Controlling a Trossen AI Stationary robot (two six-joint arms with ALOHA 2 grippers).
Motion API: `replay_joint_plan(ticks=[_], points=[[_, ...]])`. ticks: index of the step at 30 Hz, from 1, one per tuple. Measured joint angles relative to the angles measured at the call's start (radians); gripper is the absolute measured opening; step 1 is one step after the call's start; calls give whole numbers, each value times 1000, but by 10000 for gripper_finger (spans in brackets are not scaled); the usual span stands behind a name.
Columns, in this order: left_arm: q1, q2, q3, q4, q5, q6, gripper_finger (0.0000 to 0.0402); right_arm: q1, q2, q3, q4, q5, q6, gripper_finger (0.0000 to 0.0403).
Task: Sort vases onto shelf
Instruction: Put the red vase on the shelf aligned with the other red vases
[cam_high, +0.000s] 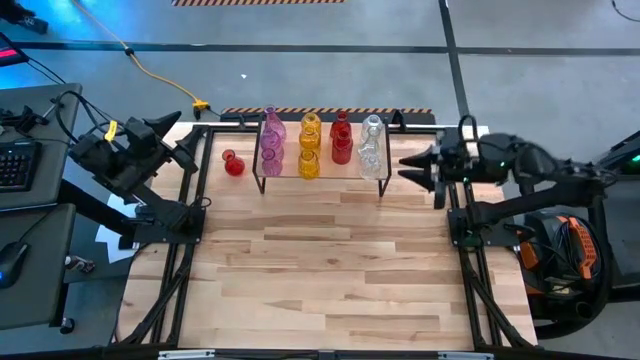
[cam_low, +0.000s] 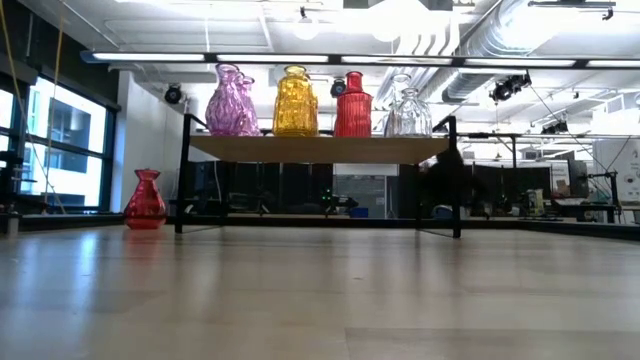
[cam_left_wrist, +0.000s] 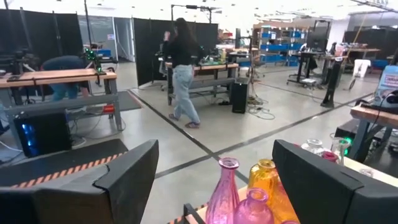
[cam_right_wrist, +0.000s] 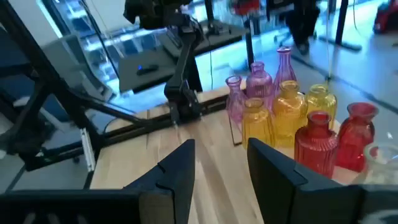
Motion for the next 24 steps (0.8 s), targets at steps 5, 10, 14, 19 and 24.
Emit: replay_joint_plan(ticks=[5, 10, 14, 19, 24], points=[[-1, -15, 0, -1, -2, 16, 307, -2, -138, -331, 309, -30, -37, 130], [-1, -16, 0, -1, -2, 15, 307, -3, -236, -560, 499, -102, -54, 130], [-1, -16, 0, 0, -2, 15, 307, -3, -317, -721, 620, -117, -35, 130], [-1, -16, 0, 0, -1, 15, 307, -3, -424, -866, 690, -133, -20, 130], [0, -16, 0, 0, -1, 14, 307, -3, -538, -948, 697, -186, -23, 130]])
